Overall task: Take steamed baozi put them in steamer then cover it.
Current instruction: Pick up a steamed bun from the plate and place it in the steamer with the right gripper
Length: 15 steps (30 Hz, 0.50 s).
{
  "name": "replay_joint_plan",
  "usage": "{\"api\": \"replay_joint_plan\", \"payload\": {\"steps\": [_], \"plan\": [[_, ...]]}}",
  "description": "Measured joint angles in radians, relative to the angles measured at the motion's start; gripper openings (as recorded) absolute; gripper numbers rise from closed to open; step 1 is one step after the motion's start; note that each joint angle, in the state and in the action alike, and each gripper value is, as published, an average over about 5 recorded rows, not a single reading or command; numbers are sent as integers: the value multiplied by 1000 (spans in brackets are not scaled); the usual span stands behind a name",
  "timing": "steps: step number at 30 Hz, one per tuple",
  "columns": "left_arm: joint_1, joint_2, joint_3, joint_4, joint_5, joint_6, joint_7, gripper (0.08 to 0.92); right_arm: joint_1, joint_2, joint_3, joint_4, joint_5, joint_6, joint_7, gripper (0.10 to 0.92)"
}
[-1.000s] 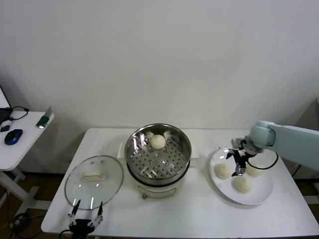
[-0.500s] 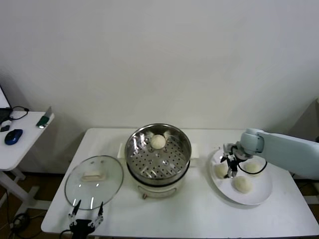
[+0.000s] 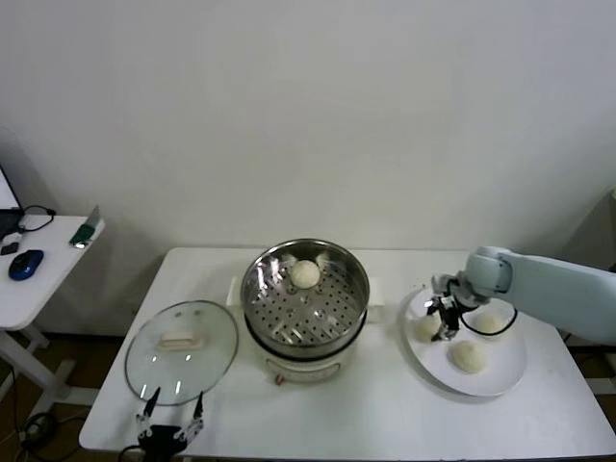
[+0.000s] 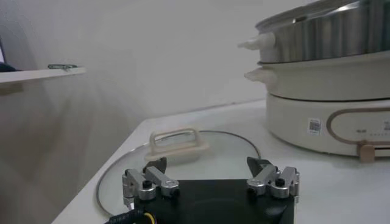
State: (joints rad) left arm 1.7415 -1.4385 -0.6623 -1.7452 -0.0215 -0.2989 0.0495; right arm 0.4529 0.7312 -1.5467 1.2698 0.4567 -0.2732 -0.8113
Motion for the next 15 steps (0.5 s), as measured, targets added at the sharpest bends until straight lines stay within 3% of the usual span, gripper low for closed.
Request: {"api": "replay_joint_plan", "payload": {"steps": [7,15], "plan": [[-4,7,11,-2,-1,-2,-1,823,262,38,-150,61,93,7,-39,645],[-4,14,23,-8,0,-1,-1,823,537,148,-229,167,317,-38,-30,645]]}}
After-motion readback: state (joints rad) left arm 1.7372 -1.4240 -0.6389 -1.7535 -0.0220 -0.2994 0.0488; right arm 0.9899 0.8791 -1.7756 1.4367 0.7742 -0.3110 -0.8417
